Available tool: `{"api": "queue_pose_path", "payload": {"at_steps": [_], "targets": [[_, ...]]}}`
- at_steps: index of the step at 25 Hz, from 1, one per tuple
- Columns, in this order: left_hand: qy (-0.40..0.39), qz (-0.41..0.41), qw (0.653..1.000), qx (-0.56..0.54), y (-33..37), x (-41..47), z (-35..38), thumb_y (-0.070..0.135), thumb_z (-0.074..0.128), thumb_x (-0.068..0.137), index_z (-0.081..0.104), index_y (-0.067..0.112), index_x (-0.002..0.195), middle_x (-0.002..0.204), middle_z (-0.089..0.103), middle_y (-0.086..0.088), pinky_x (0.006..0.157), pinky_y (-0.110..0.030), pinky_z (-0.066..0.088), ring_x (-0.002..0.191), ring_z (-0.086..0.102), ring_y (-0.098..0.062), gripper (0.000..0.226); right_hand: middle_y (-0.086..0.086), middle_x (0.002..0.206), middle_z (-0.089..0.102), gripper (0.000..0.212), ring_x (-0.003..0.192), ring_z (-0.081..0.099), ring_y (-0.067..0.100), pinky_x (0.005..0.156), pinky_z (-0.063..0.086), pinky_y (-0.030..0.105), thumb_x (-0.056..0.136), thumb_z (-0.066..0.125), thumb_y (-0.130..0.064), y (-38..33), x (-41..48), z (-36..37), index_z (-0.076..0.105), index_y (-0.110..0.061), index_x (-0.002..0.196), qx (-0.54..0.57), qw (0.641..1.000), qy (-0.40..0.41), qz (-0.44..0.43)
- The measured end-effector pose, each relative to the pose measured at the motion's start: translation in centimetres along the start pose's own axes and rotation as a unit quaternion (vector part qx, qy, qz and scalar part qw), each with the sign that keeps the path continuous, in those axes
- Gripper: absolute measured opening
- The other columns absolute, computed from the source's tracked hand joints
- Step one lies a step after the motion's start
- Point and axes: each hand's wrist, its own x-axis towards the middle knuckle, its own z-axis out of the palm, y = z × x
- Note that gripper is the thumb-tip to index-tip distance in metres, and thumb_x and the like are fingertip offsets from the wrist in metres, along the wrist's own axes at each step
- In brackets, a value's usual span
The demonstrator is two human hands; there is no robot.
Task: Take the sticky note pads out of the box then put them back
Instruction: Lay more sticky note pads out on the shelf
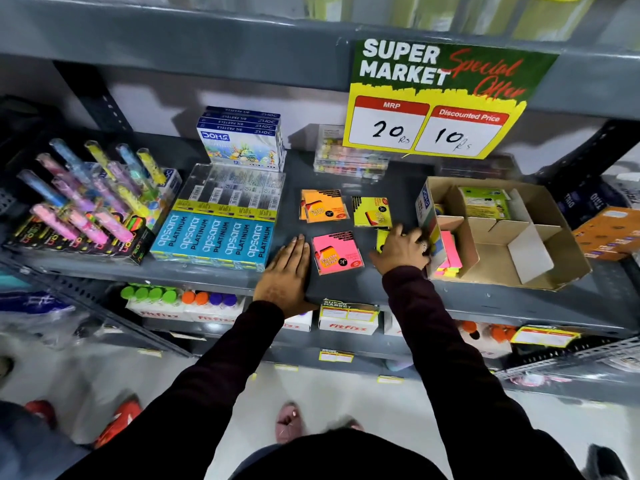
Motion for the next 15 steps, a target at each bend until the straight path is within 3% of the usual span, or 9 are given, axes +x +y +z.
{"api": "queue_pose_path", "payload": {"at_steps": [4,10,15], "targets": [[-0.011,-0.002,1.0,-0.008,0.0,0.0,0.0,0.058,0.073,0.06,0.011,0.001,0.144,0.155,0.015,-0.019,0.117,-0.042,0.011,0.143,0.017,-0.031,0.119,0.026,0.147,0.027,0.081,0.133,0.033,0.047,0.103,0.038,0.055,0.081,0.067,-0.046,-1.6,1.6,-0.6,0.028,-0.01,0.143,0.006,0.999,0.033,-0.028],[-0.032,0.001,0.999,0.004,-0.1,0.1,0.2,0.067,0.058,0.069,-0.006,0.004,0.144,0.158,-0.002,-0.014,0.118,-0.037,0.001,0.145,0.002,-0.026,0.117,0.022,0.153,0.023,0.069,0.141,0.022,0.044,0.115,0.028,0.053,0.091,0.056,-0.044,-5.3,6.2,-0.9,0.03,-0.012,0.145,0.019,0.996,-0.032,-0.084],[-0.025,-0.002,1.0,-0.001,-0.3,0.3,0.1,0.065,0.062,0.067,-0.001,0.004,0.145,0.158,0.004,-0.015,0.118,-0.038,0.003,0.145,0.006,-0.027,0.118,0.021,0.153,0.026,0.066,0.14,0.026,0.044,0.11,0.033,0.051,0.093,0.045,-0.052,-3.7,5.2,-0.8,0.033,-0.012,0.144,0.029,0.997,0.009,-0.065]]}}
